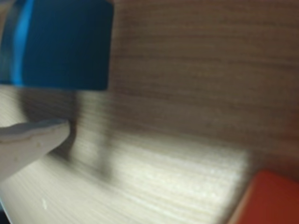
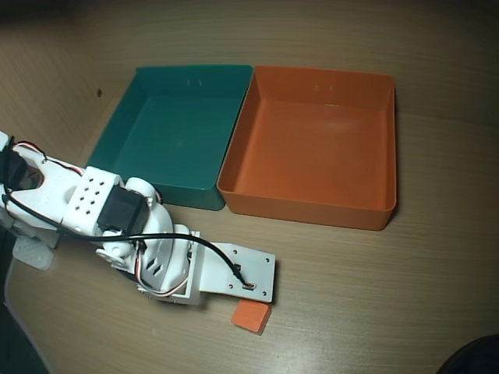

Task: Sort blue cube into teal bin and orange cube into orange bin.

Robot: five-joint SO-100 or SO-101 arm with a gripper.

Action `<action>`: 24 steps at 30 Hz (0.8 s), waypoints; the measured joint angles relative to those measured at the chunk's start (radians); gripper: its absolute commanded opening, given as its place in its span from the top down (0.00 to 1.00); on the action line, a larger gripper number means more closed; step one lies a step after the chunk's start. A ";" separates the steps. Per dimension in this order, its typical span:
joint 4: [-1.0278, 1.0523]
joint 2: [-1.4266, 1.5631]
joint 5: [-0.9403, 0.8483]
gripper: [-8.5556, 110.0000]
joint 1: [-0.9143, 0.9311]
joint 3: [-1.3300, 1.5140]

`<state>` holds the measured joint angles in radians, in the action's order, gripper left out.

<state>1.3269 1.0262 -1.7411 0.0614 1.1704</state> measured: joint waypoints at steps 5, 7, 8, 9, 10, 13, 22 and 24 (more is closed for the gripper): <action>0.000 0.000 0.000 0.96 0.000 0.000; 0.000 0.000 0.000 0.97 0.005 -0.003; 0.000 0.000 0.000 0.98 0.008 -0.008; 0.000 0.000 0.000 0.98 0.011 -0.014; 0.000 0.009 0.000 0.98 0.012 -0.020; 0.000 0.083 0.000 0.98 0.017 -0.040; 0.002 0.405 0.000 0.98 -0.057 -0.054; 0.002 0.443 0.000 0.98 -0.110 -0.054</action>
<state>1.3284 1.4696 -1.7411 -0.0491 1.1167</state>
